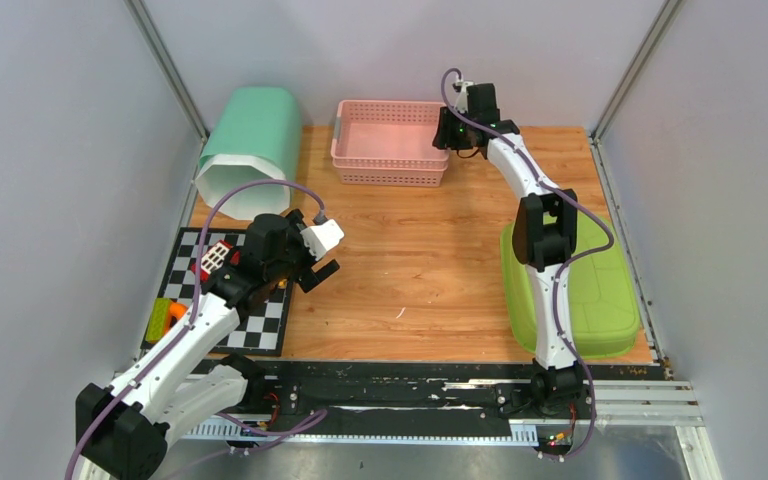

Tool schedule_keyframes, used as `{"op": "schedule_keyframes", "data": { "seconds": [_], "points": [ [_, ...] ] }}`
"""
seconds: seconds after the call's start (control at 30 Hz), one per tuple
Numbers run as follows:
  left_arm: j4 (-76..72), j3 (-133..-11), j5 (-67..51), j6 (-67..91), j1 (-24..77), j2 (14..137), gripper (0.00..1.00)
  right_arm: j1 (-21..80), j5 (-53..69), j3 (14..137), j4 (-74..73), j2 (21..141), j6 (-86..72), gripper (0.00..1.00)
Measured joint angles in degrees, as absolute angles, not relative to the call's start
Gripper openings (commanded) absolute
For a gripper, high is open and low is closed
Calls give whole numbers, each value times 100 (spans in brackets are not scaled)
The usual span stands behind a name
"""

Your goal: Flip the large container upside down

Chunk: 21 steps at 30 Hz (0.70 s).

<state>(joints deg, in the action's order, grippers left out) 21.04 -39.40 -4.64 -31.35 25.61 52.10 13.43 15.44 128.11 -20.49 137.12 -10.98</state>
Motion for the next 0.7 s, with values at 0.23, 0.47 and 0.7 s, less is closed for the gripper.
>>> {"op": "schedule_keyframes", "data": {
  "seconds": [0.23,0.47,0.7],
  "points": [
    [2104,-3940,-464,-3138,2561,5210,100,1354,1627,12811,-2034,13712,-1273,13],
    [2104,-3940,-464,-3138,2561,5210,100,1389,1890,12866,-2032,13710,-1350,3],
    [2104,-3940,-467,-3138,2561,5210,100,1413,2060,12873,-2064,13609,-1671,3]
  ]
}}
